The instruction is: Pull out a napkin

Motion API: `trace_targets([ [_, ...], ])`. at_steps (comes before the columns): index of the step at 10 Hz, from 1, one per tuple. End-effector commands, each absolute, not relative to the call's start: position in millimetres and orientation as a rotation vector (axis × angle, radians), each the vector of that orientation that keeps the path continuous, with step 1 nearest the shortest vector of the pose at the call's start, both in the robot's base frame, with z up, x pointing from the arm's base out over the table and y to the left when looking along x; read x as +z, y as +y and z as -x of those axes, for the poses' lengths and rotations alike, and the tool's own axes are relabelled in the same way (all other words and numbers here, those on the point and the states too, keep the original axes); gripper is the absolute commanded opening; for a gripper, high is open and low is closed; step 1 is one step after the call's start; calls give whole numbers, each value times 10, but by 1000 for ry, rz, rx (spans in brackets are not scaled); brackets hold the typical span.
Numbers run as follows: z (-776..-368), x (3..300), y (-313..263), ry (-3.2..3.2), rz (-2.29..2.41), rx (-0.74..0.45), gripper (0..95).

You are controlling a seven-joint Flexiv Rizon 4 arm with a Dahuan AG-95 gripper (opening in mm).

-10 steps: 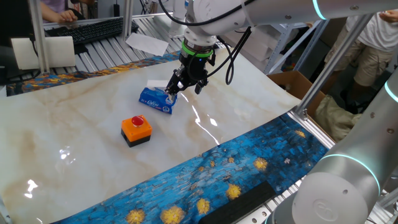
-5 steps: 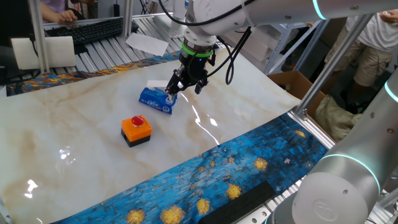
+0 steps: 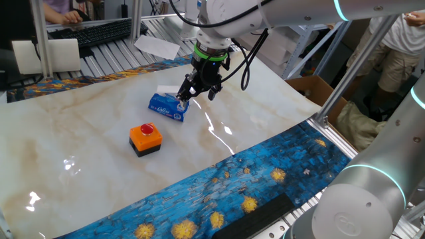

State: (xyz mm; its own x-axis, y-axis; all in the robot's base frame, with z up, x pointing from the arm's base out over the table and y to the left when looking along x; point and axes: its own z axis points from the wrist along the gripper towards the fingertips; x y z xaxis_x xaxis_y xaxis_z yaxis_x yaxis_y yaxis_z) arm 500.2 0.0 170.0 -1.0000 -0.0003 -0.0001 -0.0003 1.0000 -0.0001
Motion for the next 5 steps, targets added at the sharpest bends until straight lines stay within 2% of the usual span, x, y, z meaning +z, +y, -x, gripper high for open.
trace_targets([
  [1,-5000,1700,0,3028,-505,41,190],
  [5,-4967,1682,6,3025,-573,96,190],
])
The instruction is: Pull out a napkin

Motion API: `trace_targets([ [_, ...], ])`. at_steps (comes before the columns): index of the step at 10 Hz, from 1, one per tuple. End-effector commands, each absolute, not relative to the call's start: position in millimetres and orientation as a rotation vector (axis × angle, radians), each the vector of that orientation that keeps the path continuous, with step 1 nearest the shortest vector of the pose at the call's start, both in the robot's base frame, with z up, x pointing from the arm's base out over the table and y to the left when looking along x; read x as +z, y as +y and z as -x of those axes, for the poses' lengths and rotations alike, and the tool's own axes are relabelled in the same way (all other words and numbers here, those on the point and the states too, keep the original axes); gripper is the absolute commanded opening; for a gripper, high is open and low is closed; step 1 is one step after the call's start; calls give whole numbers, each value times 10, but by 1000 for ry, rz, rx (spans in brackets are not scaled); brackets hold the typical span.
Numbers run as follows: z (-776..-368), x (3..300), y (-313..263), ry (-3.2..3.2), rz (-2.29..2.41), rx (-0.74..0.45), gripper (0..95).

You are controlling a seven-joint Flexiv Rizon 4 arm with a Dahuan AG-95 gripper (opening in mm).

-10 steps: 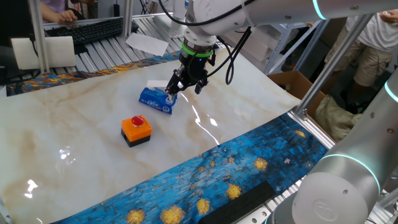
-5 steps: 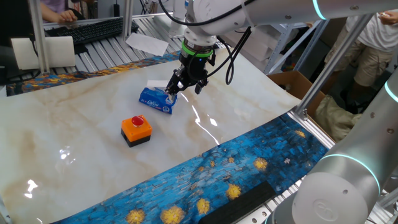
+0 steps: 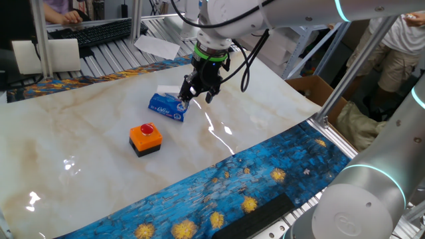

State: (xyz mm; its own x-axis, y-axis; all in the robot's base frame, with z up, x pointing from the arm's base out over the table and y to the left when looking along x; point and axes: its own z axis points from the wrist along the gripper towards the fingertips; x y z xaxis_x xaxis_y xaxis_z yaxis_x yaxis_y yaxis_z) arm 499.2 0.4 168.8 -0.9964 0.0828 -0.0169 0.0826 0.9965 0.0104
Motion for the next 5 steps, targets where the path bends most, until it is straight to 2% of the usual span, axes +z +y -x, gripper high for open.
trace_targets([
  [1,-4963,1675,9,3026,-575,99,190],
  [5,-4949,1629,25,3027,-576,110,190],
])
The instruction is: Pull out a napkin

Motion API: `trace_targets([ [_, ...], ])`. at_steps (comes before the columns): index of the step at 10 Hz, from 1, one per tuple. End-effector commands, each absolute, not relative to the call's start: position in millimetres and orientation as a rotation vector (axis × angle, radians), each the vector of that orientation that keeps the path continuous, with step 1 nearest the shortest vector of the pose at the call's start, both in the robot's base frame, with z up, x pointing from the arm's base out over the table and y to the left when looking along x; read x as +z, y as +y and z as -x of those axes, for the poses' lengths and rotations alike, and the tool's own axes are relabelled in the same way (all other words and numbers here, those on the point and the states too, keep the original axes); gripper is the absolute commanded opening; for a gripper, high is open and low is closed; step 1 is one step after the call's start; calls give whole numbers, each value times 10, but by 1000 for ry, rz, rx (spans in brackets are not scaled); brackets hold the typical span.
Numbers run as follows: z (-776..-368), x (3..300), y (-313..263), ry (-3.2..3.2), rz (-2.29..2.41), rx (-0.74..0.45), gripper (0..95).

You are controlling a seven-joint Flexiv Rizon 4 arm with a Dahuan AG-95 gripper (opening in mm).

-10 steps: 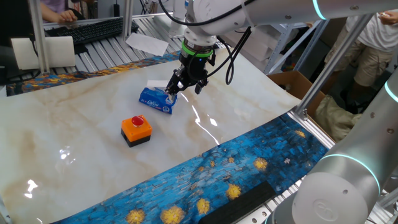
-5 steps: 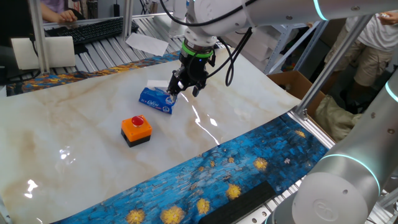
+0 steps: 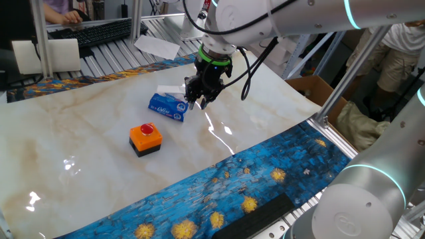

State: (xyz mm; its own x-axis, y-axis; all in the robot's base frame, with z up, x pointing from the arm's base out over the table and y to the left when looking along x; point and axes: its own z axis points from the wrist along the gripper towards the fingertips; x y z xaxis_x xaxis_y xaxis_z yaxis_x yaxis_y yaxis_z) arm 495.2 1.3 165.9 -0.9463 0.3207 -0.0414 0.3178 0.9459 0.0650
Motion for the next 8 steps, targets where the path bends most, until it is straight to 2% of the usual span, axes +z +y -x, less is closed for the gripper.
trace_targets([
  [1,-4945,1611,31,3027,-577,110,190],
  [8,-4935,1576,43,3023,-575,111,190],
])
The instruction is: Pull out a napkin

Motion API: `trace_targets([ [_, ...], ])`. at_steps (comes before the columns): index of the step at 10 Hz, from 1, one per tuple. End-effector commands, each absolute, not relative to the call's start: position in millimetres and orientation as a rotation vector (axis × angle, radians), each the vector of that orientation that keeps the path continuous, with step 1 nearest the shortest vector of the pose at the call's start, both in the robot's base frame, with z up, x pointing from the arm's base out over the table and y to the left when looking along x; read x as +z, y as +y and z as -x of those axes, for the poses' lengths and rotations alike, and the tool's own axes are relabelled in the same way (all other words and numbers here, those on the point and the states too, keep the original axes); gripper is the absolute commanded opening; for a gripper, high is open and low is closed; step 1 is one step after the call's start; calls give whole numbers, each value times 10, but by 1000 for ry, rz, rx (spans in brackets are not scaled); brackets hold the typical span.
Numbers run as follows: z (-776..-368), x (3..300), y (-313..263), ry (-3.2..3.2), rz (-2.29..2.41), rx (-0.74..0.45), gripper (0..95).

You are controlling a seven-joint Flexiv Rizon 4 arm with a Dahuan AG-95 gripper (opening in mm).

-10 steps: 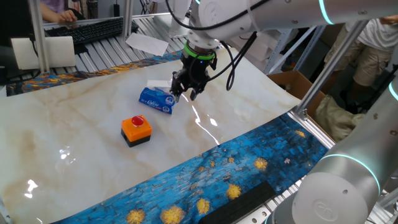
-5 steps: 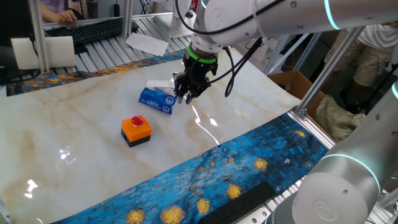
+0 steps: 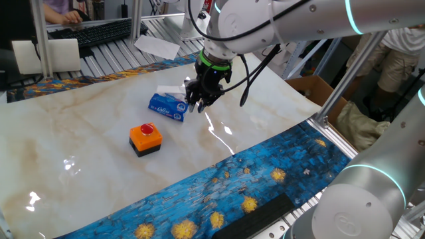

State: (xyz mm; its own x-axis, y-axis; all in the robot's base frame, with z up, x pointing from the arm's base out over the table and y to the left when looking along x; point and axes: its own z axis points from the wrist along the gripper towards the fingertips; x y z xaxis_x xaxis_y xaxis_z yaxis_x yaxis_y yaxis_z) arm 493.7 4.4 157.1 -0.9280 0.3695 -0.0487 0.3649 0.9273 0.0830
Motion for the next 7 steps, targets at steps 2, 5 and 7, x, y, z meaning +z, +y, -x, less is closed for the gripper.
trace_targets([
  [2,-4936,1573,44,3024,-571,111,190],
  [5,-4936,1571,45,3024,-568,111,190],
  [7,-4935,1571,45,3019,-596,110,190],
])
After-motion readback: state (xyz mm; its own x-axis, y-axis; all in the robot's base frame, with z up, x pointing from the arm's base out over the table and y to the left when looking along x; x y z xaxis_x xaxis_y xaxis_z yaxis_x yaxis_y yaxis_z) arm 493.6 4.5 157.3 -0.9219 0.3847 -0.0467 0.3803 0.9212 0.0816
